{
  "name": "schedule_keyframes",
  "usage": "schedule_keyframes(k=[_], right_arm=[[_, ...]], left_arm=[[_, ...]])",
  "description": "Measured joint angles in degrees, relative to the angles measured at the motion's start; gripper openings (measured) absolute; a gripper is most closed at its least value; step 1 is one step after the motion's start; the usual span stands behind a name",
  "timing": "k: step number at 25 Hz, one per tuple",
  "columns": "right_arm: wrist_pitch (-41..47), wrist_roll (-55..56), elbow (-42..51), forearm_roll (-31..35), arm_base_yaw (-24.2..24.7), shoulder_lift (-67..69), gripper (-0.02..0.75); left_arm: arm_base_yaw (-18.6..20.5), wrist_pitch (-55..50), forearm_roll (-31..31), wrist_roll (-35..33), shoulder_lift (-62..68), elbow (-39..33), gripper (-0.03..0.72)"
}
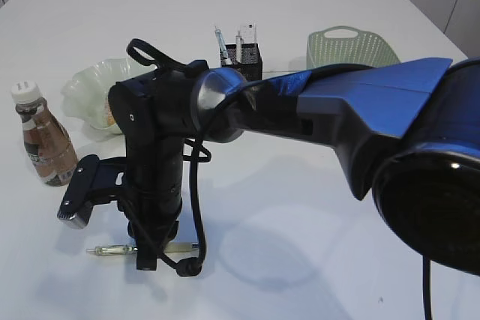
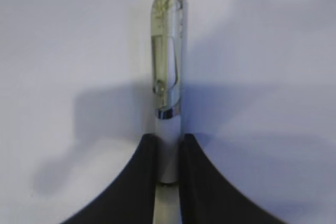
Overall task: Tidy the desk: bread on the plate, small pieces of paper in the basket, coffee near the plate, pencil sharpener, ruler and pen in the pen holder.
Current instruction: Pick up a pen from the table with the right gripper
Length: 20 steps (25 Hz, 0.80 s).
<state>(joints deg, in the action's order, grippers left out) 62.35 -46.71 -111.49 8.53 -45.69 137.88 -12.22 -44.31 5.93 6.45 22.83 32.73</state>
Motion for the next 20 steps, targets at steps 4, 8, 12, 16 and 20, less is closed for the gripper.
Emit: schedule_keyframes(k=[4, 8, 12, 16, 20], right_arm=[[3.45, 0.11, -0.21, -0.09, 0.0, 0.0, 0.089], [6.05, 0.11, -0.79, -0.21, 0.0, 0.0, 0.089], [6.29, 0.11, -0.79, -0.31, 0.0, 0.0, 0.089], [6.29, 0.11, -0.79, -0.43, 0.0, 0.0, 0.09], [5.93, 0.59, -0.79, -0.43, 0.0, 0.0, 0.117]], left_arm=[[0.0, -0.03, 0.0, 0.0, 0.0, 0.0, 0.292], [0.0, -0.03, 0.0, 0.0, 0.0, 0.0, 0.292], [0.0, -0.12, 0.0, 0.0, 0.0, 0.0, 0.29], [0.0, -0.12, 0.0, 0.0, 0.0, 0.0, 0.289], [0.0, -0.12, 0.0, 0.0, 0.0, 0.0, 0.289]])
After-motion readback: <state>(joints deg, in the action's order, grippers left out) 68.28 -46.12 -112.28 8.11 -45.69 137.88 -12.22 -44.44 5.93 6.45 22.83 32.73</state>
